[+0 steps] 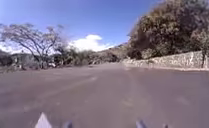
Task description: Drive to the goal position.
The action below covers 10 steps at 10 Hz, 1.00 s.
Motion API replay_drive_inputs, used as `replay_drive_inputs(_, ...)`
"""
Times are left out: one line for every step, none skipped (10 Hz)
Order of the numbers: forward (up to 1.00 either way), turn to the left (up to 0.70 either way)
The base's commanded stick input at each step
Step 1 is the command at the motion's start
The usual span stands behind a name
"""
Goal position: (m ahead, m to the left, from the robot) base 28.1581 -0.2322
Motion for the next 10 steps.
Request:
replay_drive_inputs(0.5,0.0)
replay_drive_inputs(0.5,0.0)
replay_drive_inputs(0.5,0.0)
replay_drive_inputs(0.5,0.0)
replay_drive_inputs(0.5,-0.5)
replay_drive_inputs(0.5,-0.5)
replay_drive_inputs(0.5,-0.5)
replay_drive_inputs(0.5,-0.5)
replay_drive_inputs(0.5,-0.5)
replay_drive_inputs(0.5,-0.43)
